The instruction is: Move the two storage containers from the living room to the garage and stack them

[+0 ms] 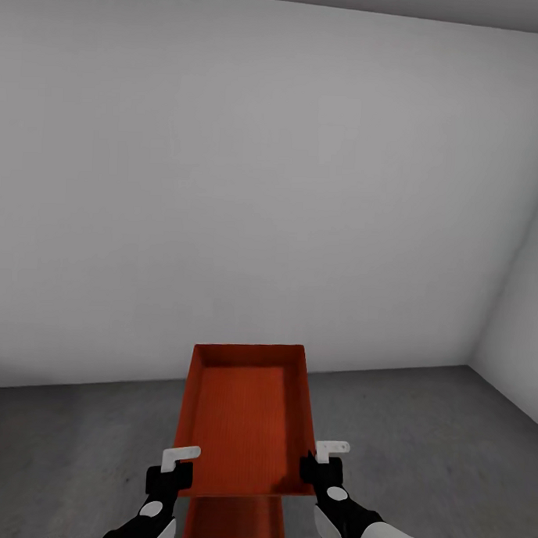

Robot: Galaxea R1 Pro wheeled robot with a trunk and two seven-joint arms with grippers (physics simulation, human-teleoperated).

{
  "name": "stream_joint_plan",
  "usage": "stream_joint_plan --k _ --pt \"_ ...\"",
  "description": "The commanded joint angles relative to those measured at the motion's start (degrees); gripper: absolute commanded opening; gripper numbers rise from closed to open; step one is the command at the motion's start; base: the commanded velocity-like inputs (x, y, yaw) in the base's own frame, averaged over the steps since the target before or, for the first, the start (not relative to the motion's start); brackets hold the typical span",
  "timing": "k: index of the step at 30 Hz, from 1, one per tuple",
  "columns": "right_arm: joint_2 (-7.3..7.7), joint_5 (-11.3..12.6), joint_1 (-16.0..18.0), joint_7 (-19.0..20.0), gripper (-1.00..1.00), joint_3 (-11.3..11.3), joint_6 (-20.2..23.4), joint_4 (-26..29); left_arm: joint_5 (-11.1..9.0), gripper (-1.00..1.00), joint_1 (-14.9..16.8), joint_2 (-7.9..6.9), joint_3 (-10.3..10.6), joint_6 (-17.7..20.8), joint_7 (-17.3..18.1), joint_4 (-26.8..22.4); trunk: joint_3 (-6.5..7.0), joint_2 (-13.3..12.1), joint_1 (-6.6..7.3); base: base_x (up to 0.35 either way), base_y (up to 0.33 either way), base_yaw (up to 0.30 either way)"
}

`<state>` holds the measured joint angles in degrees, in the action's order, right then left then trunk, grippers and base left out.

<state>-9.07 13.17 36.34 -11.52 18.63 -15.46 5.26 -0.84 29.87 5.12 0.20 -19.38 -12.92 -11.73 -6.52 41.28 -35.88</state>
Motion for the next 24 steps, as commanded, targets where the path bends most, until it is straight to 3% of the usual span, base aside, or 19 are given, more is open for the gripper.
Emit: stream_joint_plan --k 1,24 --pt "-0.16 0.27 0.05 0.17 -1.00 -0.79 -0.01 -0.01 0.40 -1.00 0.07 0.06 -0.99 -0.11 -0.35 -0.04 -0.19 0.09 -0.01 0.000 0.000 0.000" --pt "-0.16 0.27 0.05 0.15 -1.00 -0.79 0.00 -0.02 -0.60 -1.00 0.08 0.08 -1.08 -0.12 -0.53 -0.04 -2.30 0.09 -0.01 0.000 0.000 0.000"
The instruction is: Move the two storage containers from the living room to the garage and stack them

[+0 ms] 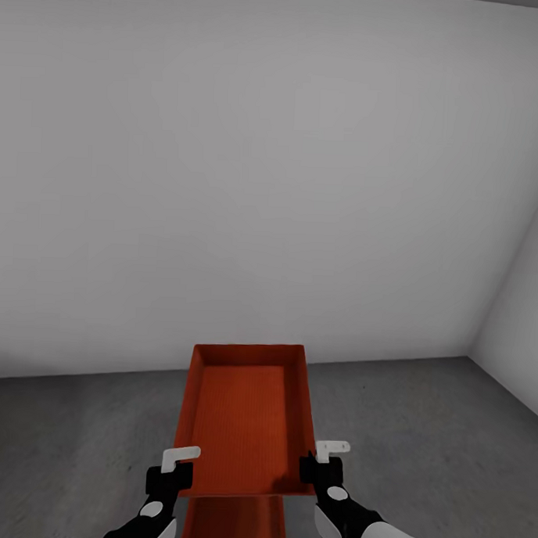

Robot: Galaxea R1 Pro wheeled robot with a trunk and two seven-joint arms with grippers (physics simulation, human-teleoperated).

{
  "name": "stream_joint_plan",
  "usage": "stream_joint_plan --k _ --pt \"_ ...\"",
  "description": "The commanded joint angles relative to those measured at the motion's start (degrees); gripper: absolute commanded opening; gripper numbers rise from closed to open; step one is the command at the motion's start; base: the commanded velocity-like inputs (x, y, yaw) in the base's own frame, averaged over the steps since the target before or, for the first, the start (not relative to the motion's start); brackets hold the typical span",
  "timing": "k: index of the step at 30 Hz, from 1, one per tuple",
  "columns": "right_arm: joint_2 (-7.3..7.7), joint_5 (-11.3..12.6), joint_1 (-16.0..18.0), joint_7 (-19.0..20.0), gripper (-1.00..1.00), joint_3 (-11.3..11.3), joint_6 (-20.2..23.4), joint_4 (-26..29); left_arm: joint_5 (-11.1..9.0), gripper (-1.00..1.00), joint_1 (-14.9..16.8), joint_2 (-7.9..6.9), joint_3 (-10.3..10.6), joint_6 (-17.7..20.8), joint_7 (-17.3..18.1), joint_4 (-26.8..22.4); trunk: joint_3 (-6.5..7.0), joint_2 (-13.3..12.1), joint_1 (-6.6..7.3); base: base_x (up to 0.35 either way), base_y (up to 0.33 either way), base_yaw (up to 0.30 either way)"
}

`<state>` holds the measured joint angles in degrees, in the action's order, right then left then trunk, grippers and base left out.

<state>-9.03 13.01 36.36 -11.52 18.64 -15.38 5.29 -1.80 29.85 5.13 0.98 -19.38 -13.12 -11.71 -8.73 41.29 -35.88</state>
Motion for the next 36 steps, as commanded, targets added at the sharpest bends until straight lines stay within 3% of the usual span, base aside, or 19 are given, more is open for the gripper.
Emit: stream_joint_plan --k 1,36 --pt "-0.20 0.44 0.03 0.16 -1.00 -0.79 -0.09 -0.04 0.34 -1.00 0.10 0.10 -1.86 -0.12 -0.33 -0.07 -0.18 0.08 -0.01 0.000 0.000 0.000" --pt "-0.20 0.44 0.03 0.17 -1.00 -0.78 -0.09 -0.05 0.31 -1.00 0.10 0.06 -1.77 -0.13 -0.32 -0.07 -3.40 0.08 -0.01 0.000 0.000 0.000"
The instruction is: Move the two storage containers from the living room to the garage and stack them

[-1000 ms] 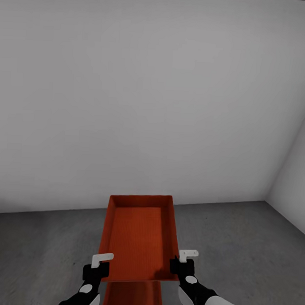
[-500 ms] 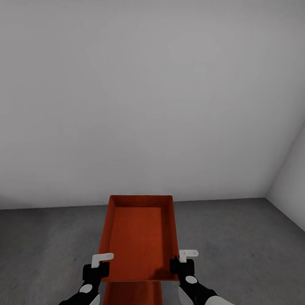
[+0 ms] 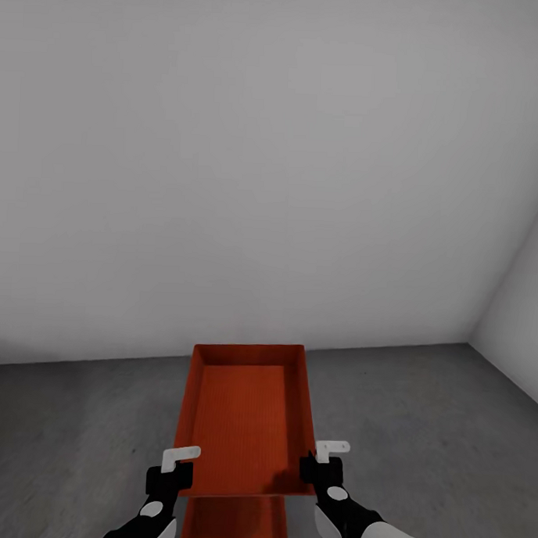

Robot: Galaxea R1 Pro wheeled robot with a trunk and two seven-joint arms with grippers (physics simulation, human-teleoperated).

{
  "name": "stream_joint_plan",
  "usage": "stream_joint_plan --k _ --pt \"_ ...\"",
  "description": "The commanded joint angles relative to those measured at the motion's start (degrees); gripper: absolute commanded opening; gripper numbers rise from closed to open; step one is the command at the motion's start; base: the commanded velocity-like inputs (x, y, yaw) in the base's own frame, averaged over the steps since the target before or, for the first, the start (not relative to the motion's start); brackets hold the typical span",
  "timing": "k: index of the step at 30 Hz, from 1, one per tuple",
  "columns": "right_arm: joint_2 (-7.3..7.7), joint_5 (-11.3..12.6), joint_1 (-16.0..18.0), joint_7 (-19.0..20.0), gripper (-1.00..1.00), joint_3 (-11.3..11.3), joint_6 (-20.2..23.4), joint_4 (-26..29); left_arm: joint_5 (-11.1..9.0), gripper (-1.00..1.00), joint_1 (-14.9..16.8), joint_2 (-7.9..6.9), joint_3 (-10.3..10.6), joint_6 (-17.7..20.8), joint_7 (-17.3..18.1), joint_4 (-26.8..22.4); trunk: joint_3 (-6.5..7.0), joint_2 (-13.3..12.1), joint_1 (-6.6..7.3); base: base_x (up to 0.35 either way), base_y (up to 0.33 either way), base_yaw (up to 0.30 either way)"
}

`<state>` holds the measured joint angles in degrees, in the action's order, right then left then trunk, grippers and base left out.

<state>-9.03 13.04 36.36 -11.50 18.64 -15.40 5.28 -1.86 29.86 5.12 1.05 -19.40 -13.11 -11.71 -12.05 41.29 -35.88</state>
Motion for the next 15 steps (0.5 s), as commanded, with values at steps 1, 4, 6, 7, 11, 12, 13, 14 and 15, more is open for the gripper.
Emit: stream_joint_plan --k 1,4,6,7,11,12,13,14,15 --pt "-0.20 0.41 0.03 0.16 -1.00 -0.79 -0.07 -0.03 0.37 -1.00 0.10 0.07 -1.85 -0.12 -0.33 -0.07 -0.17 0.08 -0.01 0.000 0.000 0.000" --pt "-0.21 0.41 0.03 0.16 -1.00 -0.80 -0.07 -0.05 0.37 -1.00 0.09 0.07 -1.85 -0.12 -0.33 -0.07 -0.45 0.08 -0.01 0.000 0.000 0.000" --pt "-0.21 0.41 0.03 0.15 -1.00 -0.80 -0.07 -0.03 0.37 -1.00 0.08 0.07 -1.85 -0.12 -0.31 -0.07 -0.63 0.08 -0.01 0.000 0.000 0.000" --pt "-0.21 0.41 0.03 0.16 -1.00 -0.80 -0.07 -0.04 0.37 -1.00 0.08 0.07 -1.85 -0.12 -0.32 -0.07 -0.73 0.08 -0.01 0.000 0.000 0.000" --pt "-0.20 0.41 0.03 0.16 -1.00 -0.79 -0.07 -0.04 0.37 -1.00 0.08 0.07 -1.85 -0.12 -0.27 -0.07 -1.09 0.08 -0.01 0.000 0.000 0.000" --pt "-0.20 0.41 0.03 0.17 -1.00 -0.79 -0.07 -0.03 0.37 -1.00 0.08 0.07 -1.85 -0.12 -0.26 -0.07 -1.19 0.08 -0.01 0.000 0.000 0.000" --pt "-0.20 0.41 0.03 0.17 -1.00 -0.79 -0.07 -0.02 0.37 -1.00 0.09 0.07 -1.85 -0.12 -0.26 -0.07 -1.28 0.08 -0.01 0.000 0.000 0.000" --pt "-0.20 0.41 0.03 0.17 -1.00 -0.79 -0.09 -0.02 0.37 -1.00 0.09 0.07 -1.85 -0.12 -0.26 -0.07 -1.37 0.08 -0.01 0.000 0.000 0.000" --pt "-0.20 0.41 0.03 0.17 -1.00 -0.80 -0.09 -0.02 0.37 -1.00 0.08 0.07 -1.85 -0.12 -0.26 -0.07 -1.46 0.08 -0.01 0.000 0.000 0.000"
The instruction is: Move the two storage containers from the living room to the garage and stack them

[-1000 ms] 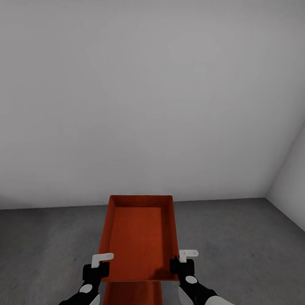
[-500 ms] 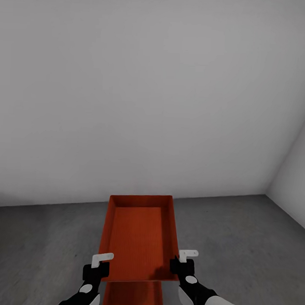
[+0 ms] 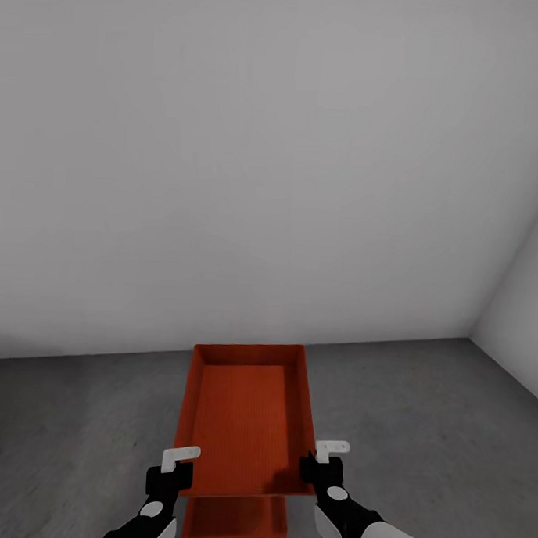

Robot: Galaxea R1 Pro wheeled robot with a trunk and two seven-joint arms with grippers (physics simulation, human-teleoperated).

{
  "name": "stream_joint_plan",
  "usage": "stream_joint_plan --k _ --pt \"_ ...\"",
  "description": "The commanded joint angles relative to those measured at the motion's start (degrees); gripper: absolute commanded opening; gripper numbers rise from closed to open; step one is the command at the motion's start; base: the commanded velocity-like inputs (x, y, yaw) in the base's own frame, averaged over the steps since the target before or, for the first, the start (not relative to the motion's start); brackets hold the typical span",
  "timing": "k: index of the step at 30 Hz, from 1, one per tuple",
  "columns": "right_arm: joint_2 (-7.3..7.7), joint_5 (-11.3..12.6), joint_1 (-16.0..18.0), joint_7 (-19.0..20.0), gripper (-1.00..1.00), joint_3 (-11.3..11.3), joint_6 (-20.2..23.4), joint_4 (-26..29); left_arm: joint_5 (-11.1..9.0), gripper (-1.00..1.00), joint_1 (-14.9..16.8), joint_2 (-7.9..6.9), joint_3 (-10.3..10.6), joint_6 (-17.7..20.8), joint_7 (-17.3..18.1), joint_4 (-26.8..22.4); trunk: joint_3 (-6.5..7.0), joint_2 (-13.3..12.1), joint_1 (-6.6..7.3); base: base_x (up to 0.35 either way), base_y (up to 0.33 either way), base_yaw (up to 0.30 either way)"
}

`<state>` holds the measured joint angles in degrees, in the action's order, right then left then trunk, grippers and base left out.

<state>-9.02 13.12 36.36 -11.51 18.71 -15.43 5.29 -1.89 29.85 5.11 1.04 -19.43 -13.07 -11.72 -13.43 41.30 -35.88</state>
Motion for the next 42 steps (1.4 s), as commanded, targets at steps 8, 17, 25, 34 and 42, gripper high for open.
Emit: stream_joint_plan --k 8,17,25,34,42 --pt "-0.20 0.33 0.03 0.17 -1.00 -0.85 -0.04 -0.05 0.40 -1.00 0.08 0.08 -1.83 -0.12 -0.29 -0.14 -0.82 0.07 -0.01 0.000 0.000 0.000" --pt "-0.20 0.33 0.03 0.17 -1.00 -0.84 -0.04 -0.06 0.40 -1.00 0.11 0.08 -1.83 -0.13 -0.29 -0.15 -1.64 0.07 -0.01 0.000 0.000 0.000" --pt "-0.22 0.33 0.03 0.17 -1.00 -0.87 -0.04 -0.05 0.40 -1.00 0.09 0.08 -1.83 -0.12 -0.29 -0.15 -2.38 0.07 -0.01 0.000 0.000 0.000" --pt "-0.22 0.33 0.03 0.16 -1.00 -0.87 -0.05 -0.07 0.40 -1.00 0.11 0.08 -1.83 -0.09 -0.29 -0.15 -3.21 0.07 -0.01 0.000 0.000 0.000" --pt "-0.21 0.33 0.03 0.17 -1.00 -0.85 -0.04 -0.02 0.40 -1.00 0.11 0.08 -1.83 -0.10 -0.29 -0.15 -3.94 0.07 -0.01 0.000 0.000 0.000"
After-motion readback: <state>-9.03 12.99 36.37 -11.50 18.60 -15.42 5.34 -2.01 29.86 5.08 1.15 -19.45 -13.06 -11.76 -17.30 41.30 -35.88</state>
